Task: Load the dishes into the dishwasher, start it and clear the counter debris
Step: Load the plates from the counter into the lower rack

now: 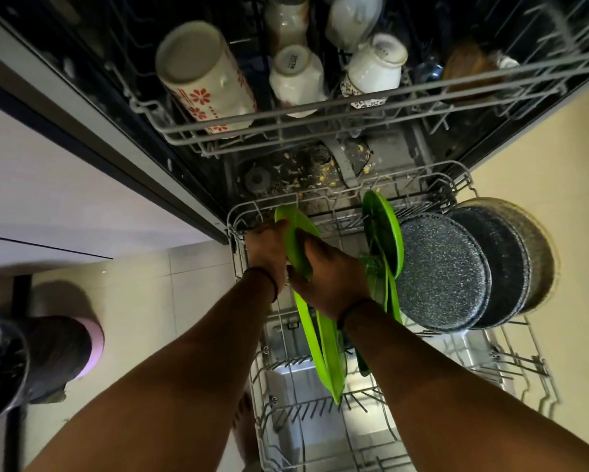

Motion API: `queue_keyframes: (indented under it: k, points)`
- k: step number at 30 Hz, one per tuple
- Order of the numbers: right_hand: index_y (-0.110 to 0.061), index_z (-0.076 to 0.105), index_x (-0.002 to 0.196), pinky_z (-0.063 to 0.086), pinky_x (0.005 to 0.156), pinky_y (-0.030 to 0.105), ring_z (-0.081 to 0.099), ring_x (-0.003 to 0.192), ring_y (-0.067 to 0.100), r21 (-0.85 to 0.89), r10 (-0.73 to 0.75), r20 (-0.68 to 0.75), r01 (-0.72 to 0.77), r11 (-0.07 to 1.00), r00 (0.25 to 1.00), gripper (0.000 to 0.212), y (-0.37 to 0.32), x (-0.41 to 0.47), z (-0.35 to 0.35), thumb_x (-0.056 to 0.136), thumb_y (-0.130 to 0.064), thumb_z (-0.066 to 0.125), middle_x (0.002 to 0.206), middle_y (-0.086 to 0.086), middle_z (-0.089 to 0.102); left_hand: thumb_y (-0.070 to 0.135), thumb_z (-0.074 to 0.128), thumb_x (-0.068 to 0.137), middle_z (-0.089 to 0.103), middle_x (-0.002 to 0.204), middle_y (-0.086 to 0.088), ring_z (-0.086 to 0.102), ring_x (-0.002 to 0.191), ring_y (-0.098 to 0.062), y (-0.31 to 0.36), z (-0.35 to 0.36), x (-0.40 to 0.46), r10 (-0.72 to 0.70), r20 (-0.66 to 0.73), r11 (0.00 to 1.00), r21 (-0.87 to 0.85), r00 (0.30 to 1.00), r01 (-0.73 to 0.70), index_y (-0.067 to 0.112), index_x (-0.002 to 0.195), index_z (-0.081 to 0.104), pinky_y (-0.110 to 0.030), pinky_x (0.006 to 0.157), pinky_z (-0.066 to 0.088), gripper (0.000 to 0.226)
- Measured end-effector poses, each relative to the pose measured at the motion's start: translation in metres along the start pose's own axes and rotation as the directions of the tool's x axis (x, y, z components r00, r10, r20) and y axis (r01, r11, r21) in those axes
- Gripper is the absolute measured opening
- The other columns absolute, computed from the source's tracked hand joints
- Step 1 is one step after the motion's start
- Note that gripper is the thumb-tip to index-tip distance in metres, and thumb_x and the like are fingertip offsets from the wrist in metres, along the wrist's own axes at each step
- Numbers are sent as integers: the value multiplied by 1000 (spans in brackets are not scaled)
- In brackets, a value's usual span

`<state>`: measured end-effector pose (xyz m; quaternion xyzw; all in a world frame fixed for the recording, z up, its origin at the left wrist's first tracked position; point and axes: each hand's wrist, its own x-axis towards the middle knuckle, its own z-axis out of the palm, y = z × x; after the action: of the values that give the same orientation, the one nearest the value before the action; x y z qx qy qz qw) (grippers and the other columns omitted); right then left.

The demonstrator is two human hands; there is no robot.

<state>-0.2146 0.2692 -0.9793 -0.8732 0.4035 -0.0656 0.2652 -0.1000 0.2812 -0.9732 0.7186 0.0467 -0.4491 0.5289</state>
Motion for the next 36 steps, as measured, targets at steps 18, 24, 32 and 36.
queue_keyframes:
  k: [18,24,32,36]
  points:
    - [-20,39,145,52,87,39,58,117,28,64,66,102,-73,995,993,68,21,-1,5,85,-44,59,140,3,52,33,52,77,67,106,-21,64,95,-31,-15,22,19,22,-14,920,391,1000,-14,5,92,64,-41,86,53,34]
    - [-25,28,150,43,97,35,47,129,24,-22,165,247,-165,986,955,66,33,-6,16,92,-44,55,145,5,45,20,50,95,65,116,-21,62,109,-35,-24,16,14,11,21,765,644,1000,-22,-1,113,65,-42,91,52,31]
    - [-26,29,149,46,94,38,49,126,27,5,181,255,-189,982,950,60,37,-1,23,96,-43,50,143,6,48,24,48,94,66,113,-20,61,106,-35,-26,18,19,55,-25,715,699,998,-22,5,109,68,-42,90,50,32]
    - [-19,42,143,47,94,44,53,121,30,21,180,179,-186,982,967,49,41,-4,19,97,-36,47,136,9,55,40,46,95,67,111,-18,62,102,-34,-36,15,19,105,-15,713,698,994,-65,8,106,67,-40,87,51,40]
